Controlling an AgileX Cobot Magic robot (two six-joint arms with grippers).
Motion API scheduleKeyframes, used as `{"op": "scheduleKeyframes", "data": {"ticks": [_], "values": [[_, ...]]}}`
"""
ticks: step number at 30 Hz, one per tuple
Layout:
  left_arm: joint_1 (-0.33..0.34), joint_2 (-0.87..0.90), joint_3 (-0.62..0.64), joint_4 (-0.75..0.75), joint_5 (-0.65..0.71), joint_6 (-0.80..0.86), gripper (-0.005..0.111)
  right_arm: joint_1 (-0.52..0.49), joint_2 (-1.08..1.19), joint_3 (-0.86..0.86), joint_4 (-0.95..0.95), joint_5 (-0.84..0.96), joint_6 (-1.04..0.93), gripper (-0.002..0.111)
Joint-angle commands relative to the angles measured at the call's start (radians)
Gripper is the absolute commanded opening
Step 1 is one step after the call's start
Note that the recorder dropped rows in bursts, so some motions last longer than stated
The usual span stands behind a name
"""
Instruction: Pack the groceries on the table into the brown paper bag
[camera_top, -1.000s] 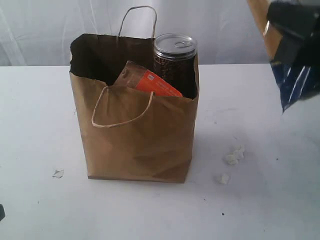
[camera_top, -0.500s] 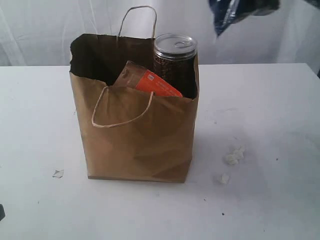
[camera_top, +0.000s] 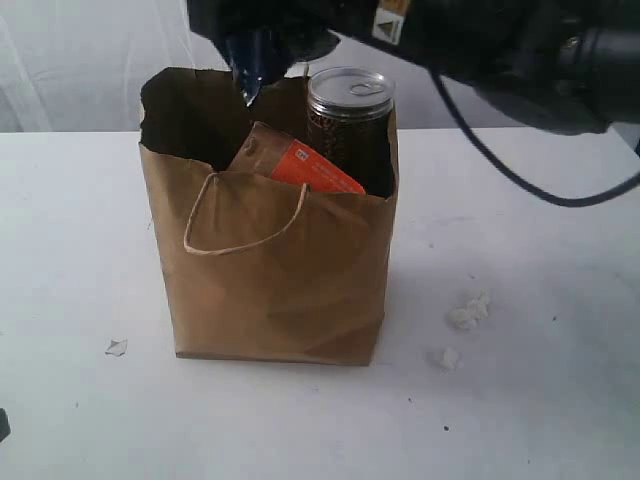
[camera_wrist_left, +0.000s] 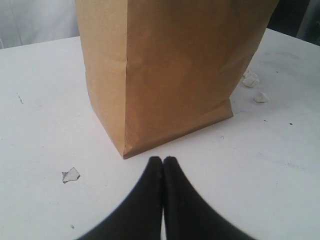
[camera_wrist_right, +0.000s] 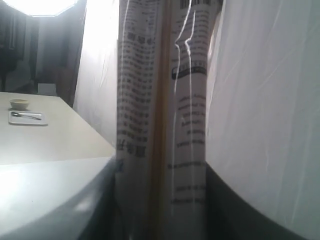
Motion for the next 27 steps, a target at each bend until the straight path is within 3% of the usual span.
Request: {"op": "scheduleKeyframes", "data": {"ticks": [1, 14, 27], "values": [[0.0, -0.005, 0.003, -0.01, 0.003, 0.002, 0.0, 0.038, 0.057, -0.07, 0.018, -0.062, -0.009, 0.0], [0.0, -0.005, 0.003, -0.01, 0.003, 0.002, 0.0, 0.085, 0.171, -0.154, 0.019, -0.046, -0.004, 0.0], [0.0, -0.005, 0.003, -0.01, 0.003, 0.002, 0.0, 0.085, 0.116, -0.154, 0.027, -0.06, 0.082, 0.0]]}}
